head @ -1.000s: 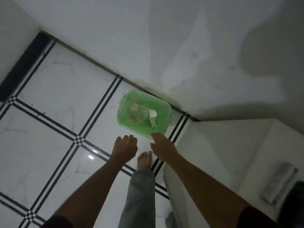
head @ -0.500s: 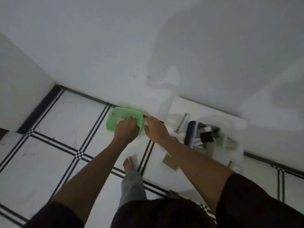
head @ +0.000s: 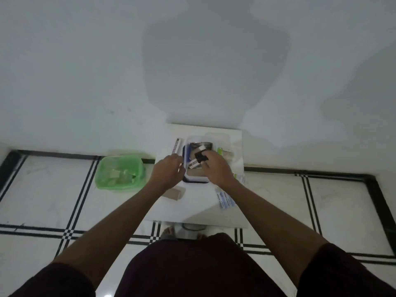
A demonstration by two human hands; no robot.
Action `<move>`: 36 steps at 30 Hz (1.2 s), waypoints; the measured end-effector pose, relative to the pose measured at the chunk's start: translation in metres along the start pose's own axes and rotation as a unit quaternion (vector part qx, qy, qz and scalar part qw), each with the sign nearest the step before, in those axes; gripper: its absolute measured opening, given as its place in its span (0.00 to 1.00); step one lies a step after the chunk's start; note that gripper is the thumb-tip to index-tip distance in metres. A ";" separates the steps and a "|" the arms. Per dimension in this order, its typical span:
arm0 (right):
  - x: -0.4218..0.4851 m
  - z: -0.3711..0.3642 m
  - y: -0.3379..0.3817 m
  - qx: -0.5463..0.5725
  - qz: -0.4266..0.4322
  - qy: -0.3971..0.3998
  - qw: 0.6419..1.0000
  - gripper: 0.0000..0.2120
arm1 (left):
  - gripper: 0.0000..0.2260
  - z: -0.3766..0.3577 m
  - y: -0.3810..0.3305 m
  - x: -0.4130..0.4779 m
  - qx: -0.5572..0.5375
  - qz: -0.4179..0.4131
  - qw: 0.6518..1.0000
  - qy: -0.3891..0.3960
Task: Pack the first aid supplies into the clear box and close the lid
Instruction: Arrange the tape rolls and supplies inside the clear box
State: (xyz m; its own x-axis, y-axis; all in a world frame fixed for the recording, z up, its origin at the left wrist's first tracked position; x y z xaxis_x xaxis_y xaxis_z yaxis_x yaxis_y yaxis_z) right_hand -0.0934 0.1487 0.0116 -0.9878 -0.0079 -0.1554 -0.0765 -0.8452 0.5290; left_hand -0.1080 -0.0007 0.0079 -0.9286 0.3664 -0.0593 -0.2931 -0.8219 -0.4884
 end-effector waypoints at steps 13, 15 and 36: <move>0.042 0.008 -0.100 -0.084 -0.106 0.019 0.991 0.21 | 0.17 -0.037 0.067 0.045 0.028 0.020 0.990 0.136; 0.056 -0.005 -0.111 -0.119 -0.102 0.043 0.987 0.22 | 0.16 -0.054 0.076 0.053 0.042 0.014 0.986 0.164; 0.106 -0.039 -0.156 -0.196 -0.078 0.009 0.977 0.27 | 0.12 -0.073 0.114 0.063 0.016 0.031 0.985 0.167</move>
State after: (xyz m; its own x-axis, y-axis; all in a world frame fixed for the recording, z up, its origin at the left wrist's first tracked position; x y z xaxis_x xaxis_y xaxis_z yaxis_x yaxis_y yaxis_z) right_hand -0.1813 0.2593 -0.1199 -0.9653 0.1317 -0.2256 -0.1655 -0.9765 0.1383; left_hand -0.1835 -0.0394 -0.1151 -0.8192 0.4343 -0.3745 -0.2508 -0.8586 -0.4471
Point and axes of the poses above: each hand's wrist, its own x-axis towards the middle knuckle, its own z-axis out of the back of the hand, y = z × x, the point moved 9 cm from there along x, towards the middle knuckle, and after that the axes turned 7 degrees about -x, right-handed, at the moved point
